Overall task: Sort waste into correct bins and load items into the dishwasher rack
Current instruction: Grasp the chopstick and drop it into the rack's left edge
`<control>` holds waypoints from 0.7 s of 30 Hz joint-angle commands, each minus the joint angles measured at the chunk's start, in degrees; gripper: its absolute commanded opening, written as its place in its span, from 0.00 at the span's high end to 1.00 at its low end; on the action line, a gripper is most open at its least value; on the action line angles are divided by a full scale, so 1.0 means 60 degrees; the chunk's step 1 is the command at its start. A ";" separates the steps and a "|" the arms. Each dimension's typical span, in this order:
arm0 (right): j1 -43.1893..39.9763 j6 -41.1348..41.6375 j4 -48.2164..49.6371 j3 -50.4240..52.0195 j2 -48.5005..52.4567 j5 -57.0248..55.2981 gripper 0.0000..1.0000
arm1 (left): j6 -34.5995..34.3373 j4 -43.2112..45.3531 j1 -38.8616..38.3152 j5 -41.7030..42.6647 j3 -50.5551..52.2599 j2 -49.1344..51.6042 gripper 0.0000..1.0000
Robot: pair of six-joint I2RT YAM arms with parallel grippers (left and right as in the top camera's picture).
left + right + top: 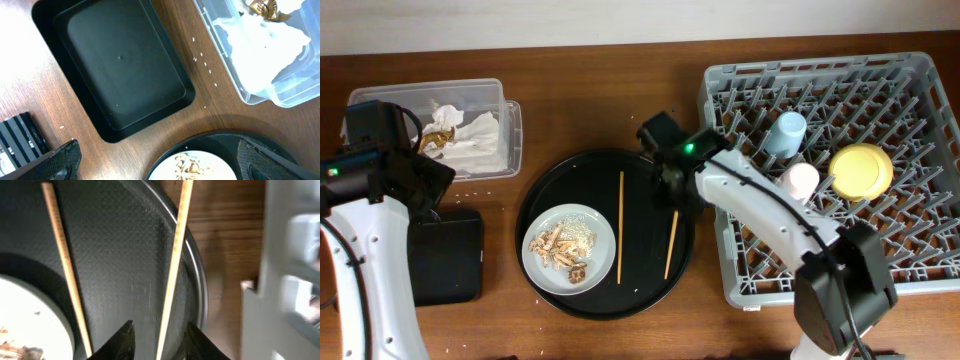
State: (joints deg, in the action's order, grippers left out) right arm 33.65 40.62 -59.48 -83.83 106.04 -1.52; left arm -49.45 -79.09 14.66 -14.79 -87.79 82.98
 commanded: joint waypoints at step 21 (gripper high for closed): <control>0.0273 0.1392 0.3311 0.2849 0.0561 -0.0022 0.76 | 0.0047 -0.0015 0.0025 -0.0069 0.0000 0.0000 0.01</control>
State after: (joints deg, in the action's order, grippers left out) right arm 34.72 48.25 -39.75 -67.26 108.07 0.21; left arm -49.45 -79.13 14.66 -14.79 -87.79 82.98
